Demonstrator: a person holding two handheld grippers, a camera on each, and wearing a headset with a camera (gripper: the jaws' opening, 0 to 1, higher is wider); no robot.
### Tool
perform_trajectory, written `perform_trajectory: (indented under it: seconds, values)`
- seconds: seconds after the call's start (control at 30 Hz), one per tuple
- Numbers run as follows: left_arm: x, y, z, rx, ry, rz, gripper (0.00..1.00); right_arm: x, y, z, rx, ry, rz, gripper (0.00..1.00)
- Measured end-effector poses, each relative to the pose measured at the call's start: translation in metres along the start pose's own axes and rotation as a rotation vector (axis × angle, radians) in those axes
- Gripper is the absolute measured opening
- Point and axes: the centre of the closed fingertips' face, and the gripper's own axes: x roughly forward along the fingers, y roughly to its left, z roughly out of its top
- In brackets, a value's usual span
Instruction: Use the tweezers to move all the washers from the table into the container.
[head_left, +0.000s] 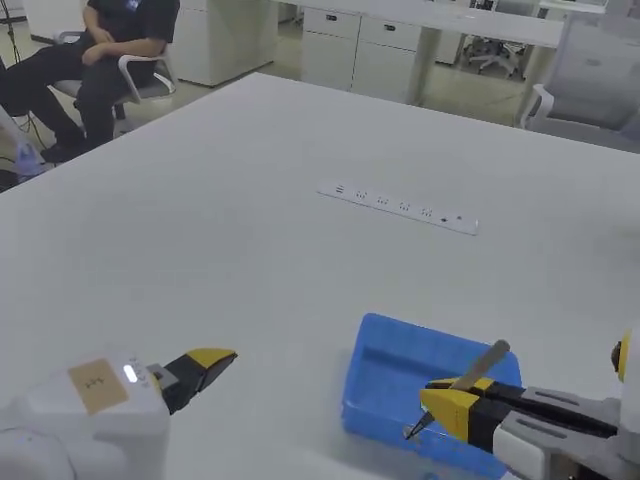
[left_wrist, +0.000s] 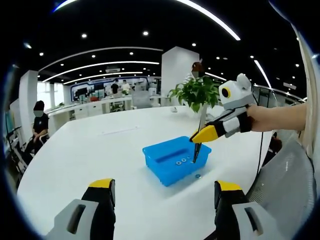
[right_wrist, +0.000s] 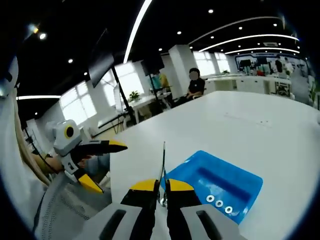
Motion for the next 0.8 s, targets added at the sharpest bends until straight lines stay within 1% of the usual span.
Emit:
perform_trajectory:
  seconds: [0.17,0.23,0.3,0.37,0.47,0.53,0.6,0.73,0.8]
  values:
    - [0.000,0.000,-0.001,-0.002,0.004,-0.001,0.83,0.005,-0.006,0.014,-0.004,-0.024,-0.003,0.03]
    - [0.000,-0.001,0.001,-0.007,-0.005,-0.004,0.83,0.007,-0.011,0.018,-0.007,-0.027,-0.007,0.03]
    - [0.000,-0.001,0.002,-0.012,-0.009,-0.007,0.84,0.009,-0.016,0.021,-0.013,-0.025,-0.013,0.03]
    - [0.001,-0.002,0.000,-0.008,-0.002,-0.010,0.83,0.012,-0.021,0.024,-0.017,-0.025,-0.017,0.03]
    - [0.001,-0.003,0.001,-0.003,-0.003,-0.013,0.84,0.015,-0.028,0.026,-0.015,-0.024,-0.025,0.03]
    - [0.000,-0.003,0.002,-0.012,-0.011,-0.014,0.84,0.017,-0.032,0.025,-0.010,-0.015,-0.031,0.03]
    - [-0.001,-0.004,0.006,-0.022,-0.032,-0.017,0.85,0.020,-0.038,0.023,-0.011,0.000,-0.041,0.03]
    - [-0.001,-0.004,0.004,-0.020,-0.022,-0.016,0.85,0.027,-0.044,0.018,-0.007,0.021,-0.044,0.03]
    - [-0.001,-0.004,0.005,-0.015,-0.023,-0.016,0.85,0.031,-0.050,0.012,-0.009,0.049,-0.056,0.03]
